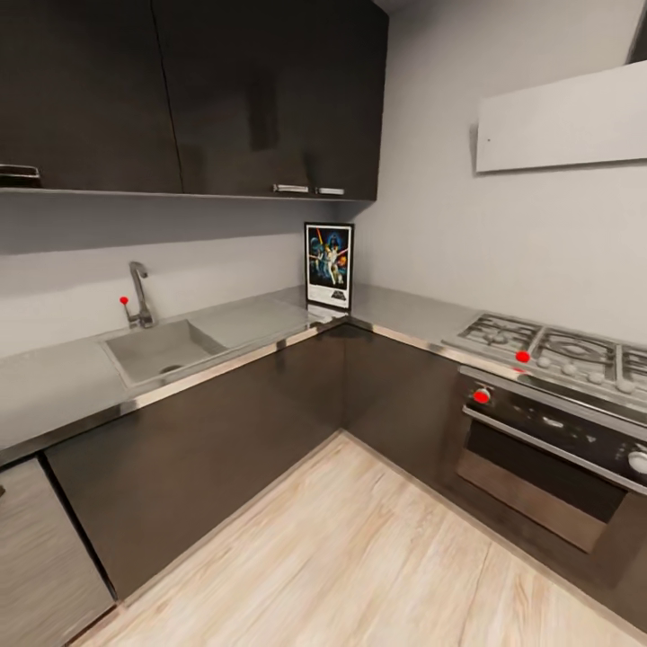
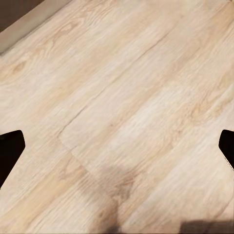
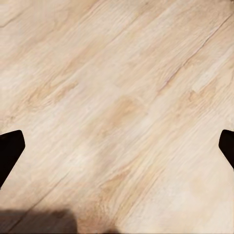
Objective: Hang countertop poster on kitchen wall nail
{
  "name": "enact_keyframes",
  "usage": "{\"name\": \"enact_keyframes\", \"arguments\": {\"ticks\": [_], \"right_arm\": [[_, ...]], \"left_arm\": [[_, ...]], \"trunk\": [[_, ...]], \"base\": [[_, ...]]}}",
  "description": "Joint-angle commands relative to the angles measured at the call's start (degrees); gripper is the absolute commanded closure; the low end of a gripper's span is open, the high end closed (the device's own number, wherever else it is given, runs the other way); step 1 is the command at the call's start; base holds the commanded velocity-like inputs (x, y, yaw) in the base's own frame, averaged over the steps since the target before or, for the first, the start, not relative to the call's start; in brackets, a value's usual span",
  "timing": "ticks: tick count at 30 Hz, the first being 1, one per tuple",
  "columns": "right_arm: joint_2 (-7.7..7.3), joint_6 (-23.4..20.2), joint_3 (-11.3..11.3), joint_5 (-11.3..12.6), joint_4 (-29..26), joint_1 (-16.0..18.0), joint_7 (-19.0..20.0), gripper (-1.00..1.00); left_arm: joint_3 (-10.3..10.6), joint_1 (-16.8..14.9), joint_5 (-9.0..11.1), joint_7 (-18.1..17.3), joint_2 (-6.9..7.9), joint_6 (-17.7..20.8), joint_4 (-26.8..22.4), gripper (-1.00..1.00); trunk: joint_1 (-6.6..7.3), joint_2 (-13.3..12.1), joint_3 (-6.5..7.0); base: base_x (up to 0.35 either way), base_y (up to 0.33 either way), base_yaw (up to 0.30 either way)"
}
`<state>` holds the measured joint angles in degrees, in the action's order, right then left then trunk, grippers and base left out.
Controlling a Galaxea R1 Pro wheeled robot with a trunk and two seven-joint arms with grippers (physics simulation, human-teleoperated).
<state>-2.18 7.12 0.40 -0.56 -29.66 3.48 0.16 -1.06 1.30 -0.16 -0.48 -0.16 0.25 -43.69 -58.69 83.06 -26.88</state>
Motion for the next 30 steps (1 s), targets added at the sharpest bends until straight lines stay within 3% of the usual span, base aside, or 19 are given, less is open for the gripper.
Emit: {"name": "enact_keyframes", "arguments": {"ticks": [1,30], "right_arm": [[-0.01,0.18,0.04,-0.06,0.04,0.03,0.02,-1.00],[-0.01,0.18,-0.04,-0.06,0.04,0.03,0.02,-1.00]], "left_arm": [[-0.08,0.04,-0.02,-0.05,-0.02,0.04,-0.09,-1.00],[-0.63,0.02,-0.02,-0.05,0.64,0.19,-0.17,-1.00]], "trunk": [[-0.04,0.02,-0.05],[-0.04,0.02,-0.05]], "base": [[0.337,-0.104,0.111],[0.337,-0.085,0.006]]}}
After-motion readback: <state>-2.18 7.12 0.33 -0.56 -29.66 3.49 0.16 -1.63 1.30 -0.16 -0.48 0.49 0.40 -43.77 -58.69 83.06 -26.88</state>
